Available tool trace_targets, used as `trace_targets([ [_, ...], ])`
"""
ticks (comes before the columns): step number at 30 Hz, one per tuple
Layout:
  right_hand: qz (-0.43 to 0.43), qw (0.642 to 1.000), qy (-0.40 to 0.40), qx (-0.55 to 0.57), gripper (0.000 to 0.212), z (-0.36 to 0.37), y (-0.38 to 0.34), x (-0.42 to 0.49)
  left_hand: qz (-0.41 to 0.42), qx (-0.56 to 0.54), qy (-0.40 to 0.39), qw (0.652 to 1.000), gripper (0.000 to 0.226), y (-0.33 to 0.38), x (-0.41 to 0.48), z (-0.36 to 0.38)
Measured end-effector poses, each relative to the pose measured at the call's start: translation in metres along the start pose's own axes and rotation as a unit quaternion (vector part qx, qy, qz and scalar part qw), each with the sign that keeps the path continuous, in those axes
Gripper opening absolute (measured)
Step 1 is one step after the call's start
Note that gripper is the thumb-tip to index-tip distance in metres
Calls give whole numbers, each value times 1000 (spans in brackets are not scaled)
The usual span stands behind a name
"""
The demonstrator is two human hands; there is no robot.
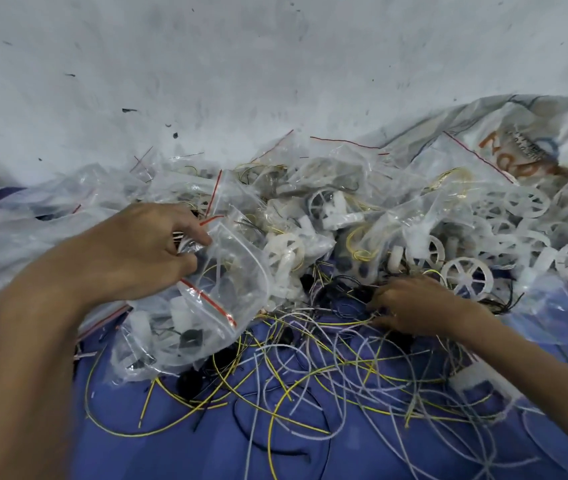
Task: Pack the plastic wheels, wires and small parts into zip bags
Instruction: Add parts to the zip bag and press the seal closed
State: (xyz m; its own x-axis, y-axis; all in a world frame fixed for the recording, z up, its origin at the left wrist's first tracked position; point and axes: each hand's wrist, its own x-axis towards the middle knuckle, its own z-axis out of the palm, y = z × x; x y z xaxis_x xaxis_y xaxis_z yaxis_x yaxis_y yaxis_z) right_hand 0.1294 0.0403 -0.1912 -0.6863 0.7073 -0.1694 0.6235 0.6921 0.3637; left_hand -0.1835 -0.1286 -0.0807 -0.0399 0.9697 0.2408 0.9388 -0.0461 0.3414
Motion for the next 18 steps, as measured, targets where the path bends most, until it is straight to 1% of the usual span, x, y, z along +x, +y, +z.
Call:
trace_targets([
  [1, 25, 999, 12, -16, 37, 2, 6, -1, 1, -2, 2, 1000, 23, -2, 1, 0],
  [3, 90, 995, 1, -39, 32, -1, 13, -1, -5, -3, 3, 1000, 22, -5, 1, -1],
  [5, 148, 987, -44, -43, 31, -9, 15, 5, -14, -7, 9, 1000, 20, -7, -2, -4],
  [7, 163, 980, -107, -37, 31, -22, 10, 8, -17, -9, 14, 1000, 23, -10, -5, -7],
  [8, 158, 980, -120, -35, 29, -28, 7, 9, -21, -11, 16, 1000, 25, -11, -7, -8],
  [9, 152, 982, -105, -32, 25, -34, 2, 11, -23, -12, 20, 999, 26, -11, -7, -9],
  [11, 116, 993, 1, 8, 12, -45, -13, 23, -26, -16, 26, 999, 26, -12, -8, -10],
  [12, 81, 994, 48, 52, 12, -47, -20, 32, -28, -17, 26, 999, 26, -11, -8, -11],
  [13, 41, 992, 58, 100, 20, -45, -26, 41, -26, -18, 25, 999, 26, -10, -8, -10],
  [14, 14, 992, 22, 121, 33, -40, -30, 50, -23, -17, 23, 999, 27, -9, -9, -10],
  [15, 5, 994, -40, 106, 47, -32, -33, 57, -19, -19, 23, 999, 28, -9, -9, -10],
  [16, 13, 993, -82, 85, 57, -23, -33, 60, -18, -25, 20, 999, 27, -8, -10, -10],
  [17, 35, 993, -89, 71, 60, -13, -28, 60, -16, -36, 23, 999, 24, -8, -11, -10],
  [18, 60, 994, -70, 59, 58, -5, -21, 59, -19, -47, 27, 998, 20, -9, -12, -10],
])
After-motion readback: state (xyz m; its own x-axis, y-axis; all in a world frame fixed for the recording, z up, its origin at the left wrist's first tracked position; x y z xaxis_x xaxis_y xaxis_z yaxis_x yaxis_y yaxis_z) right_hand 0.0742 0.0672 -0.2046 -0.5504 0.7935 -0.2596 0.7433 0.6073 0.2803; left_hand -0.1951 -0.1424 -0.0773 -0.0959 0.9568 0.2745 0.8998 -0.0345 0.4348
